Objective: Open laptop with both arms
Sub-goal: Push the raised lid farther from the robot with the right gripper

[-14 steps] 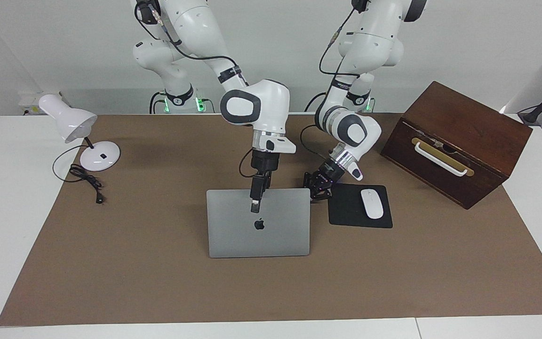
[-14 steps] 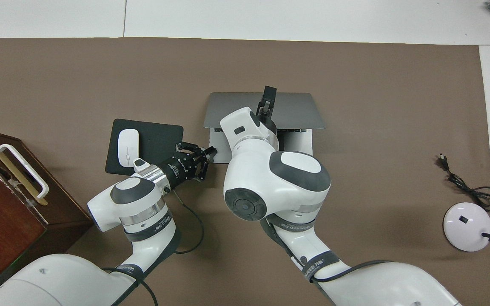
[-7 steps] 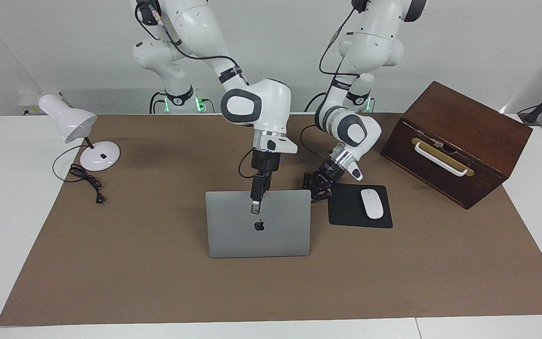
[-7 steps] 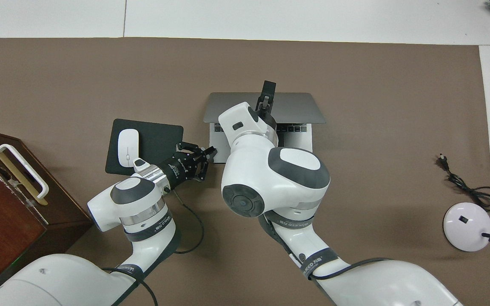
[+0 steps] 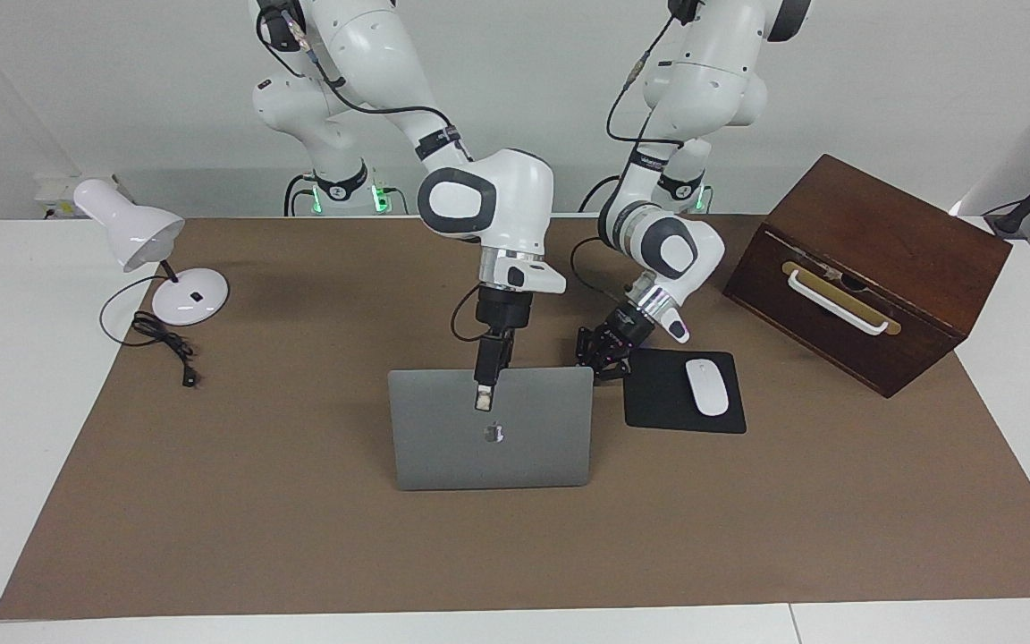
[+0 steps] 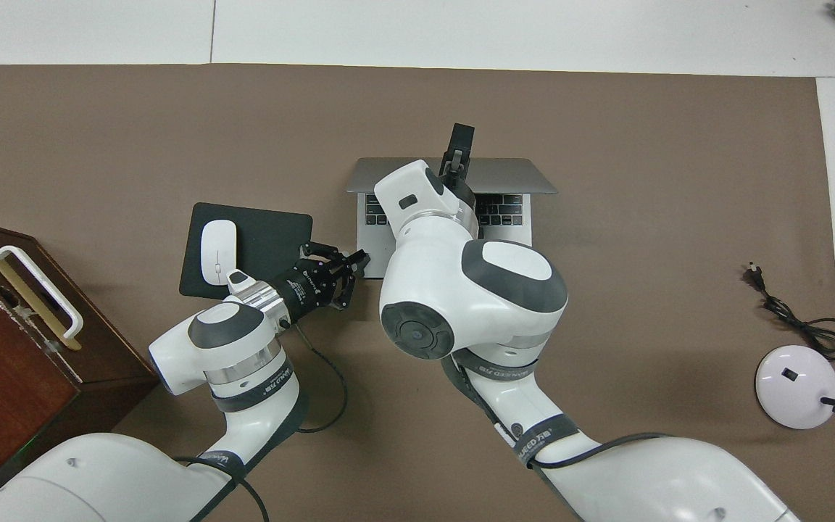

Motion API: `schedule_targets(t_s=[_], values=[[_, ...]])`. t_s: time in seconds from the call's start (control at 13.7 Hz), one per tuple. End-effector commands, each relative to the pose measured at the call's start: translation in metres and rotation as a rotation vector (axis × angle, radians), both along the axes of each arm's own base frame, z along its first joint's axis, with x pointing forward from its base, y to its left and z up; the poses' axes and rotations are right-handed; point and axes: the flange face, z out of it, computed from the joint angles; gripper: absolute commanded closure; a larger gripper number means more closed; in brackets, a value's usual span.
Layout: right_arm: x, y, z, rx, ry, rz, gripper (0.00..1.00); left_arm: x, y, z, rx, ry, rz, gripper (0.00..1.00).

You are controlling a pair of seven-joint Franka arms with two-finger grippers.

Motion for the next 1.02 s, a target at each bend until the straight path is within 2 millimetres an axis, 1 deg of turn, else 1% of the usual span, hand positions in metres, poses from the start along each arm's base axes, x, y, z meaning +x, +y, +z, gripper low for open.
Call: schedule_targets(t_s=[0.0, 0.07, 0.22, 0.58, 0.66, 0.73, 0.8, 0.95], values=[[0.020, -0.008, 0.013, -0.065, -0.029, 0.011, 0.00, -0.007, -0.011, -0.038, 0.047, 0.041, -0.024, 1.00], [0.022, -0.010, 0.017, -0.064, -0.035, 0.009, 0.00, -0.007, -0.011, -0.038, 0.047, 0.041, -0.024, 1.00], [0.025, -0.008, 0.019, -0.071, -0.035, 0.018, 0.00, -0.007, -0.011, -0.040, 0.050, 0.044, -0.023, 1.00], [0.026, -0.009, 0.015, -0.086, -0.030, 0.016, 0.00, -0.007, -0.010, -0.040, 0.055, 0.042, -0.024, 1.00], [0.031, -0.011, 0.018, -0.084, -0.039, 0.009, 0.00, -0.007, -0.010, -0.040, 0.055, 0.042, -0.024, 1.00], [0.042, -0.013, 0.030, -0.082, -0.057, 0.003, 0.00, -0.007, -0.010, -0.040, 0.055, 0.041, -0.025, 1.00], [0.048, -0.015, 0.035, -0.106, -0.057, -0.006, 0.00, -0.008, -0.010, -0.040, 0.057, 0.041, -0.026, 1.00], [0.053, -0.023, 0.033, -0.116, -0.046, -0.022, 0.00, -0.007, -0.010, -0.040, 0.057, 0.040, -0.025, 1.00]])
